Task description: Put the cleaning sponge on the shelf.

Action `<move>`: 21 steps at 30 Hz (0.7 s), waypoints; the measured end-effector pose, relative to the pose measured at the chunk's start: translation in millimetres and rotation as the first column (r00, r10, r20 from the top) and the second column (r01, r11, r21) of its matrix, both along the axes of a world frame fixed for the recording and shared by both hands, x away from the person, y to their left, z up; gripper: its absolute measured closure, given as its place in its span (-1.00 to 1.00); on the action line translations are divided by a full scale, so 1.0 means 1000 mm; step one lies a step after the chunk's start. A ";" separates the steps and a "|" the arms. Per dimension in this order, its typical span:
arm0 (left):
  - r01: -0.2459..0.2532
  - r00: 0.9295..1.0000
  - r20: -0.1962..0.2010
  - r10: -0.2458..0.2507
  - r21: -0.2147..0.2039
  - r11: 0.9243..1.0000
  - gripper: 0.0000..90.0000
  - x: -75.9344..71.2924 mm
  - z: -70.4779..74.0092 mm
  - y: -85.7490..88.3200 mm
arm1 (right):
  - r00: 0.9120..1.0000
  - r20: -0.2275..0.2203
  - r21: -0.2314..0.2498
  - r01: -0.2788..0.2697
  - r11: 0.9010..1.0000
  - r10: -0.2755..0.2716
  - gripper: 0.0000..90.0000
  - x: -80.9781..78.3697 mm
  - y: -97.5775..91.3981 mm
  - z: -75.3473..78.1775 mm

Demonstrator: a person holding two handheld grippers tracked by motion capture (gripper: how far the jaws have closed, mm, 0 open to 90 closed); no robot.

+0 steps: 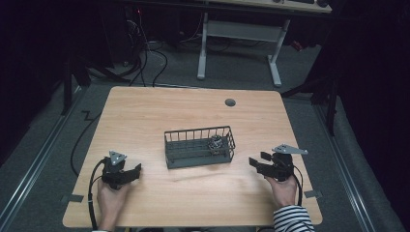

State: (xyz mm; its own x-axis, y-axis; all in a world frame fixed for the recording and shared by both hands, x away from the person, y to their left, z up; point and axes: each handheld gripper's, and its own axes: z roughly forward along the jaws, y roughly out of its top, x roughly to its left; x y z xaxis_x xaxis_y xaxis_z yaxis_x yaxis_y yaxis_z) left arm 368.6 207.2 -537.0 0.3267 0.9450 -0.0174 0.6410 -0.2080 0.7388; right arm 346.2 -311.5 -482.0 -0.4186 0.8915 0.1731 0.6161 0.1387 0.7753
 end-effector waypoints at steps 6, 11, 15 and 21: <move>0.000 1.000 0.000 0.000 0.000 1.000 -0.42 0.000 0.000 0.000 | 1.000 -0.012 -0.009 0.025 1.000 -0.025 -0.16 -0.004 -0.004 -0.014; 0.000 1.000 0.000 0.000 0.000 1.000 -0.42 0.000 0.000 0.000 | 0.999 -0.025 -0.037 0.036 0.999 -0.037 -0.17 -0.006 -0.005 -0.027; 0.000 1.000 0.000 0.000 0.000 1.000 -0.42 0.000 0.000 0.000 | 0.998 -0.030 -0.058 0.052 0.997 -0.054 -0.18 -0.009 -0.007 -0.040; 0.000 1.000 0.000 0.000 0.000 1.000 -0.42 0.000 0.000 0.000 | 0.998 -0.025 -0.106 0.060 0.993 -0.063 -0.20 -0.010 -0.003 -0.048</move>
State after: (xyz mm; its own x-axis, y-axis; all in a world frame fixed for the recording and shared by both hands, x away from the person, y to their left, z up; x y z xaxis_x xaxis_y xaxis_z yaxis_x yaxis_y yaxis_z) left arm 368.6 207.1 -537.0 0.3268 0.9449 -0.0172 0.6410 -0.2083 0.7388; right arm 336.4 -314.5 -530.2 -0.3583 0.9294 0.0882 0.6478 0.1795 0.7403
